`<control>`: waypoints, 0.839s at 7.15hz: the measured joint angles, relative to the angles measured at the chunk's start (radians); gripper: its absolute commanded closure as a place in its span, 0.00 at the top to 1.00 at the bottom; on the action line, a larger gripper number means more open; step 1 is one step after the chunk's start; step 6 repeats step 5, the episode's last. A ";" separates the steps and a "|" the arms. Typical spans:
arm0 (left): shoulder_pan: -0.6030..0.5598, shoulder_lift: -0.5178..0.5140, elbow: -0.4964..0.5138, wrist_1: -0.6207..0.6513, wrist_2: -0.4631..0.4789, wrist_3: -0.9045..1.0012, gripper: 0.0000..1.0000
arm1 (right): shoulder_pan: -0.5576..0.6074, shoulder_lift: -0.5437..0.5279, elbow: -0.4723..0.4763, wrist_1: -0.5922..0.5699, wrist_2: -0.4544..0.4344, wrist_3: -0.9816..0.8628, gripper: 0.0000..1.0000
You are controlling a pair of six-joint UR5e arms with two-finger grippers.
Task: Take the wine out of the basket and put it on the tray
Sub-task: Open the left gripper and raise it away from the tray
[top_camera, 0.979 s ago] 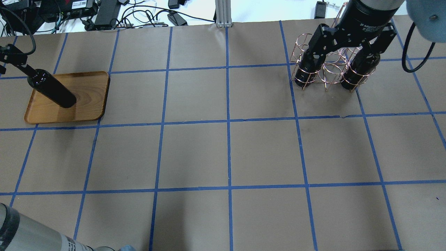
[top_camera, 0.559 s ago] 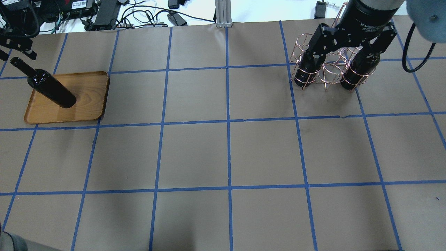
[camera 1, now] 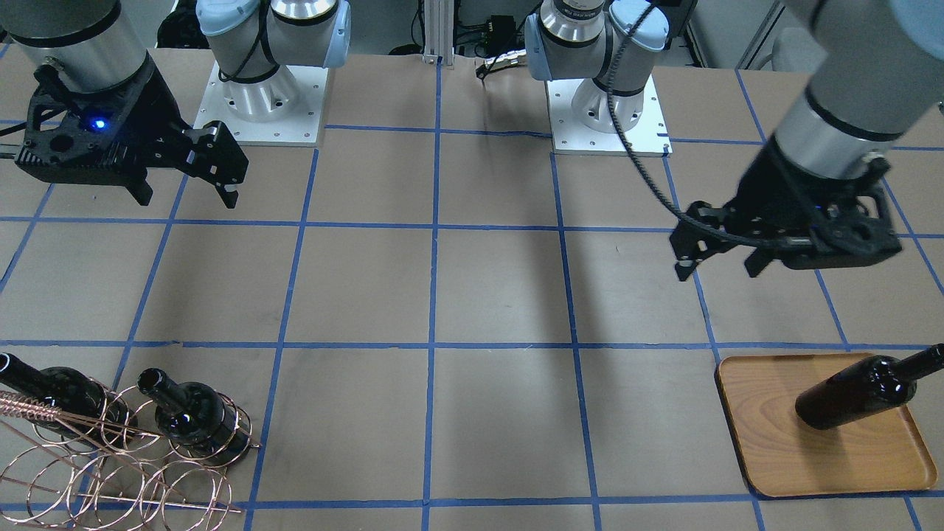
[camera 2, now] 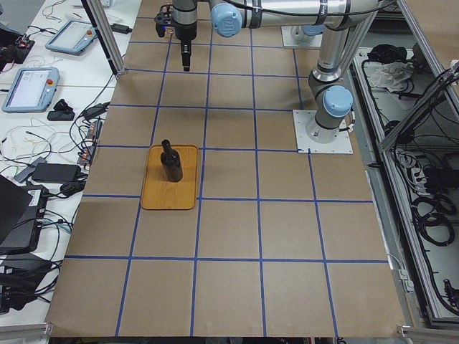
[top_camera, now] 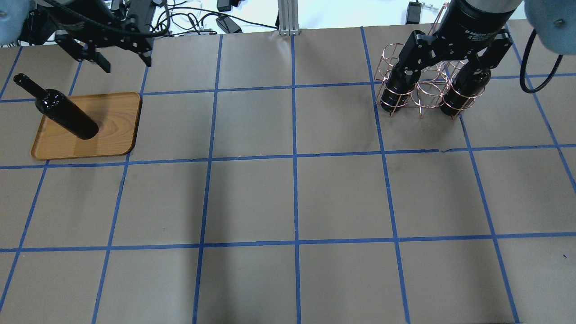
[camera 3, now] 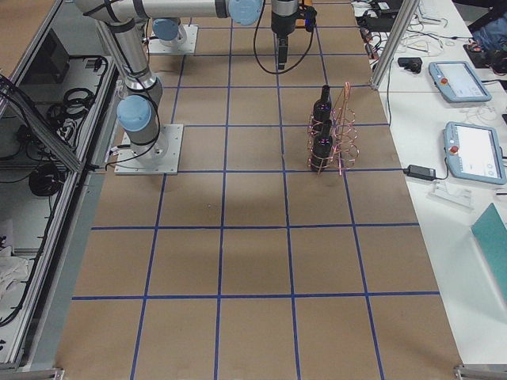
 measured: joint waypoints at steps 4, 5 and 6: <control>-0.095 0.064 -0.061 -0.003 -0.003 -0.059 1.00 | 0.000 0.000 0.000 0.001 -0.007 0.000 1.00; -0.100 0.072 -0.063 -0.008 -0.004 -0.058 1.00 | 0.000 0.000 0.000 0.001 -0.009 0.000 1.00; -0.100 0.072 -0.063 -0.008 -0.004 -0.058 1.00 | 0.000 0.000 0.000 0.001 -0.009 0.000 1.00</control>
